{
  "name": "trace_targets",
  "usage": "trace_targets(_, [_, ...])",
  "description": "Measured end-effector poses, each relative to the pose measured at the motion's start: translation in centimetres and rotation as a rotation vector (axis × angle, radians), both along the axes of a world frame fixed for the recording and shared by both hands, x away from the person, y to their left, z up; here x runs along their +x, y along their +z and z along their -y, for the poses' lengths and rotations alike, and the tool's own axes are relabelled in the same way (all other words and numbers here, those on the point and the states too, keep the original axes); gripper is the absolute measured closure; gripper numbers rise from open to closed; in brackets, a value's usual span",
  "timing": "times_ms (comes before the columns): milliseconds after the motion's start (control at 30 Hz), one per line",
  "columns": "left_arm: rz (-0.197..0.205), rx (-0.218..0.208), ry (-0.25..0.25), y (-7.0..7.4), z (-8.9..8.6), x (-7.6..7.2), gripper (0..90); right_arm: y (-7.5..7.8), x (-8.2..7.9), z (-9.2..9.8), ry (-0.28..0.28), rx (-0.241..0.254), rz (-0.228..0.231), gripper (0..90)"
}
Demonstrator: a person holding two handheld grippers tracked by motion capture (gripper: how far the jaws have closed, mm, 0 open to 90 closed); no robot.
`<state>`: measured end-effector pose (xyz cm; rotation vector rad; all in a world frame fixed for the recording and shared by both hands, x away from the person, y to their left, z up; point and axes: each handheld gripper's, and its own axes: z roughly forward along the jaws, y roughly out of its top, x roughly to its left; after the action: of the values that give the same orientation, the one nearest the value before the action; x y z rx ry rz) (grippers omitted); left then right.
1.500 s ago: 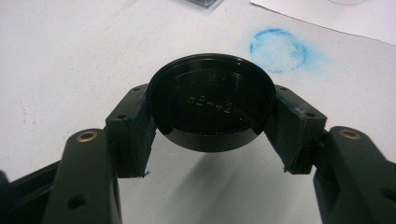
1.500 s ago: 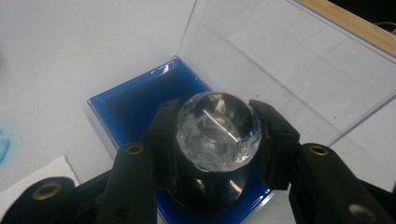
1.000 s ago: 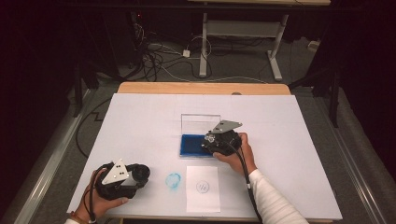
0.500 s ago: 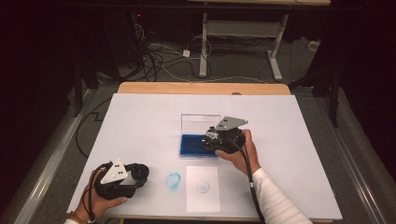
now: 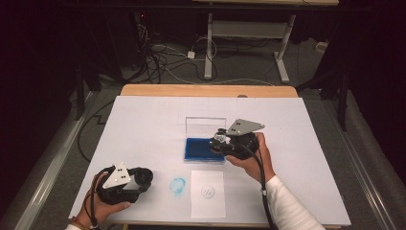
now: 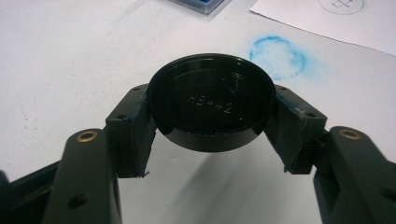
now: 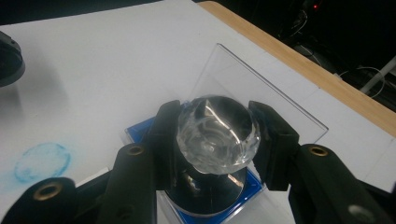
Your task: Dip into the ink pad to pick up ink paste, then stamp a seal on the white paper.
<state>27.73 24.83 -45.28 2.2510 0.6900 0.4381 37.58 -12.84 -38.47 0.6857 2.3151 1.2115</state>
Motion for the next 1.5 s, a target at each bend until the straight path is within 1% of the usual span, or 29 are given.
trace_targets(100, [0.002, 0.006, -0.003, 0.0, 0.2, -0.1, 36.3, 0.2, -0.3, 0.2, 0.000, -0.004, 0.006, 57.1])
trace_targets(167, [0.004, 0.009, -0.006, 0.1, 0.2, -0.1, 36.3, 0.4, -0.5, 0.3, 0.001, 0.003, 0.009, 57.1])
trace_targets(233, [0.003, 0.002, -0.006, 0.1, 0.3, 0.0, 36.3, 0.6, -0.9, 0.4, 0.008, 0.012, 0.015, 57.1])
trace_targets(300, [0.000, 0.007, -0.007, 0.0, 0.3, 0.1, 36.3, 0.9, -1.3, 0.5, 0.014, 0.018, 0.018, 57.1])
trace_targets(367, [-0.003, 0.014, -0.007, -0.1, 0.3, 0.0, 36.3, 1.2, -1.6, 0.5, 0.024, 0.024, 0.023, 57.1])
trace_targets(467, [0.000, 0.014, -0.005, -0.1, 0.3, 0.1, 36.3, 1.6, -2.3, 0.6, 0.040, 0.031, 0.035, 57.1])
trace_targets(500, [0.002, 0.013, -0.005, -0.1, 0.3, 0.1, 36.3, 1.7, -2.5, 0.6, 0.048, 0.031, 0.032, 57.1])
trace_targets(567, [0.002, 0.018, -0.012, -0.1, 0.5, 0.2, 36.3, 1.8, -2.9, 0.6, 0.054, 0.032, 0.043, 57.1])
trace_targets(600, [0.002, 0.020, -0.014, -0.1, 0.6, 0.2, 36.3, 1.9, -3.1, 0.7, 0.059, 0.038, 0.039, 57.1])
trace_targets(933, [0.006, 0.028, -0.020, 0.0, 0.8, -0.1, 36.3, 2.6, -5.2, 0.7, 0.111, 0.035, 0.057, 57.1])
trace_targets(1200, [0.002, 0.028, -0.022, -0.1, 0.9, -0.1, 36.3, 2.5, -6.1, 0.9, 0.133, 0.031, 0.049, 57.1])
trace_targets(1333, [-0.004, 0.026, -0.026, -0.1, 1.0, 0.0, 36.3, 2.3, -6.8, 0.6, 0.150, 0.024, 0.047, 57.1])
trace_targets(1500, [-0.005, 0.025, -0.024, -0.1, 1.0, 0.0, 36.3, 1.7, -7.4, 0.4, 0.166, 0.026, 0.032, 57.0])
